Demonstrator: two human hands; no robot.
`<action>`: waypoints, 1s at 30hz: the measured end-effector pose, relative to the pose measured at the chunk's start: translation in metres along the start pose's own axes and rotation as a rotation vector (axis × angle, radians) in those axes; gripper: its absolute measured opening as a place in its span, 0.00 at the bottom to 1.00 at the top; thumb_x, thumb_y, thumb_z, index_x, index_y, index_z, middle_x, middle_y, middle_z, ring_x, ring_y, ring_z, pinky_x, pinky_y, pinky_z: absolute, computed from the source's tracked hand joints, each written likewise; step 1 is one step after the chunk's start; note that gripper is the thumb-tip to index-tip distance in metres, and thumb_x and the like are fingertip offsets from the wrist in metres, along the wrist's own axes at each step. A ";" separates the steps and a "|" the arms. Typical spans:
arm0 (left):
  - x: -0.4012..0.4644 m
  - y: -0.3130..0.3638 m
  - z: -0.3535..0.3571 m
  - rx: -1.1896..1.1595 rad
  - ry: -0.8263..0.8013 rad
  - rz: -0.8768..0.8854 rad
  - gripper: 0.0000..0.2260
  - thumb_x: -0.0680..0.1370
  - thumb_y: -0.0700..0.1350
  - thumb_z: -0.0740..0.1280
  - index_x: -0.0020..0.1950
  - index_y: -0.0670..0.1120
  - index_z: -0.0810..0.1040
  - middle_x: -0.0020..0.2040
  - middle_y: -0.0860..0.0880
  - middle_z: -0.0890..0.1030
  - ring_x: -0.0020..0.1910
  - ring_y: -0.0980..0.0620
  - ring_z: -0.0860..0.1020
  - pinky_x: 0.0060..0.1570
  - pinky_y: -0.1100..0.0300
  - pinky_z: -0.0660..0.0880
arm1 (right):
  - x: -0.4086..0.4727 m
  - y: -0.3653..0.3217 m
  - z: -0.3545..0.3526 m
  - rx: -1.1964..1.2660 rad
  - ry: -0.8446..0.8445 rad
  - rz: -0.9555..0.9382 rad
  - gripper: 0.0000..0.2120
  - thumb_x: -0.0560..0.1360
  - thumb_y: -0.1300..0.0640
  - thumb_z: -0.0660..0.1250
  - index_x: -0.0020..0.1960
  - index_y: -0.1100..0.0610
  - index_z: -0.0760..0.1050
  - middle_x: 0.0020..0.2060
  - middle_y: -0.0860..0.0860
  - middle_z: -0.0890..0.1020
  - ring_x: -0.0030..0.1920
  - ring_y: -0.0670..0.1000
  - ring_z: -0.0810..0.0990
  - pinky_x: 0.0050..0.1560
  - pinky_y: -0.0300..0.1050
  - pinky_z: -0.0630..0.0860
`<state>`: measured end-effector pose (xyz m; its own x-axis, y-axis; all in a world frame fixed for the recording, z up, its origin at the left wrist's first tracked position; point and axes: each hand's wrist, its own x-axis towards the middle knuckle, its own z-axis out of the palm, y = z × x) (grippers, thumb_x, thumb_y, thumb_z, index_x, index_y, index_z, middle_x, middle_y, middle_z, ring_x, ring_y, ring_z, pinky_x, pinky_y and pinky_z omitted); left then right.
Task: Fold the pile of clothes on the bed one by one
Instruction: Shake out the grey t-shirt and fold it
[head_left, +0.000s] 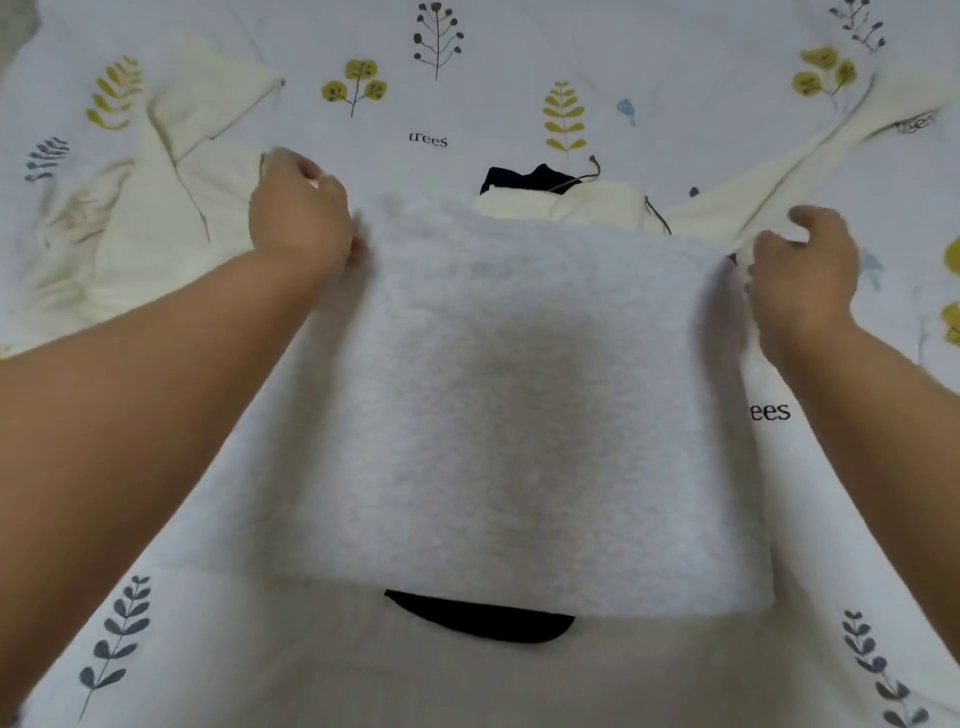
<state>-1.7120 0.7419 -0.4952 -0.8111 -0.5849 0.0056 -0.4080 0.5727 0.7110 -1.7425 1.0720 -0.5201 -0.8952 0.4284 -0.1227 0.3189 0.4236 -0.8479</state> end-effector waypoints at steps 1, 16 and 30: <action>-0.005 0.005 0.003 -0.017 0.059 -0.006 0.13 0.78 0.43 0.58 0.62 0.42 0.69 0.62 0.40 0.72 0.60 0.41 0.73 0.61 0.53 0.69 | -0.009 0.000 0.000 -0.059 -0.015 -0.025 0.22 0.77 0.58 0.57 0.71 0.56 0.63 0.58 0.53 0.75 0.56 0.53 0.74 0.63 0.42 0.67; -0.145 -0.061 -0.007 0.346 -0.259 0.343 0.26 0.75 0.50 0.58 0.70 0.39 0.66 0.72 0.36 0.64 0.71 0.38 0.61 0.70 0.42 0.56 | -0.150 0.064 -0.024 -0.604 -0.280 -0.266 0.26 0.79 0.51 0.58 0.74 0.57 0.58 0.73 0.59 0.61 0.74 0.57 0.55 0.72 0.50 0.51; -0.165 -0.153 -0.088 0.049 -0.094 -0.581 0.27 0.74 0.46 0.71 0.67 0.37 0.65 0.62 0.36 0.74 0.59 0.36 0.74 0.60 0.42 0.70 | -0.170 0.083 -0.066 -0.268 -0.373 0.403 0.09 0.70 0.57 0.72 0.38 0.60 0.74 0.38 0.57 0.80 0.41 0.57 0.78 0.48 0.52 0.76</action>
<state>-1.4789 0.7003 -0.5429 -0.4820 -0.7582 -0.4391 -0.8135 0.2012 0.5456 -1.5439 1.0867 -0.5355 -0.7207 0.3092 -0.6204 0.6794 0.4931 -0.5434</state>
